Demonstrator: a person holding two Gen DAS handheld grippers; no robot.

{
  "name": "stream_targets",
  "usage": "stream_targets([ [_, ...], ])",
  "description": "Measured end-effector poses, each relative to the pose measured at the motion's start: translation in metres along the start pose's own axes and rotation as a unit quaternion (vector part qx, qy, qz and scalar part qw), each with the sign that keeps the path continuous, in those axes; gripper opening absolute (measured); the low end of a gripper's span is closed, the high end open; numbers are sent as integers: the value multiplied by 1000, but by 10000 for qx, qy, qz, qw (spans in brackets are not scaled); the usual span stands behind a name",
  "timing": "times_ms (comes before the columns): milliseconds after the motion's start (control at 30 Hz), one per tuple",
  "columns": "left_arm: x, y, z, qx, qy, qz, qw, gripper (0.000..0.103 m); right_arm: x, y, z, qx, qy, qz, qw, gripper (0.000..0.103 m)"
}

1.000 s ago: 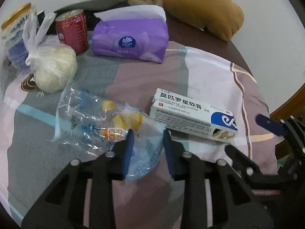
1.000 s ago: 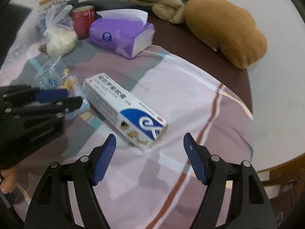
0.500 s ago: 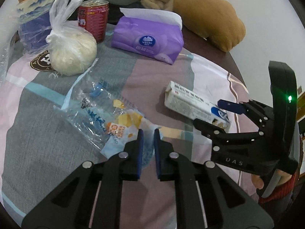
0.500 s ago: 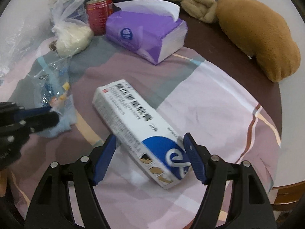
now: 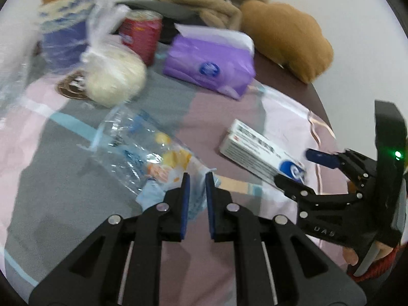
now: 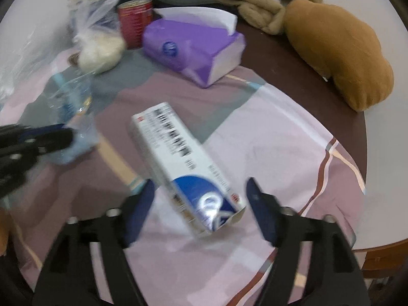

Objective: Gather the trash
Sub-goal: 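Grasp the white ointment box with the right gripper while the left gripper grasps the clear plastic wrapper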

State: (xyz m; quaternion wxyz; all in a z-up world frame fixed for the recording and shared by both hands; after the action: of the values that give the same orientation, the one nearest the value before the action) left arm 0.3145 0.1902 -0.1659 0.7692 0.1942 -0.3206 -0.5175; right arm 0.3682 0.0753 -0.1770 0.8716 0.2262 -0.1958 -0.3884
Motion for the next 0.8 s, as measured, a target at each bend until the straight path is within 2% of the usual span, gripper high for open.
stream_targets([
  [67,-4,1,1,38,136,-30,9999,12,4,-1,-12,-123,-22,-20,9999,77],
  [200,-2,-2,-2,-69,147,-127,9998,13,1,0,-21,-166,-21,31,9999,77],
  [267,-3,-2,-1,-45,166,-139,9998,19,-3,2,-23,-165,46,105,9998,77],
  [333,-4,-2,-1,-46,214,-148,9997,21,-8,1,-22,-180,124,148,9997,77],
  [533,-9,-5,-5,-131,334,-112,9993,21,-27,-4,-17,-299,428,116,9986,64],
  [633,-10,-5,-4,-112,353,-92,9993,22,-39,-10,-12,-438,547,135,9974,64],
  [800,-13,-4,0,-61,363,-34,9993,25,-47,-5,-3,-344,789,-78,9963,66],
])
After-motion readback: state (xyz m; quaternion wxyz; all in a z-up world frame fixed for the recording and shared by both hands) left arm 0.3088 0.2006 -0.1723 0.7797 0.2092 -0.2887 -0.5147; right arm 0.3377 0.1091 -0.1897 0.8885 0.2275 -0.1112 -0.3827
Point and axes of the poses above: each gripper's, at about its wrist camera, not at the fingertips, and z roughly against the way its jaws point, x to its right, y to its top, the point moved 10 cm from there along -z, roughly the way its jaws point, and after that the axes turned 8 degrees about x, right-handed, at the moved point
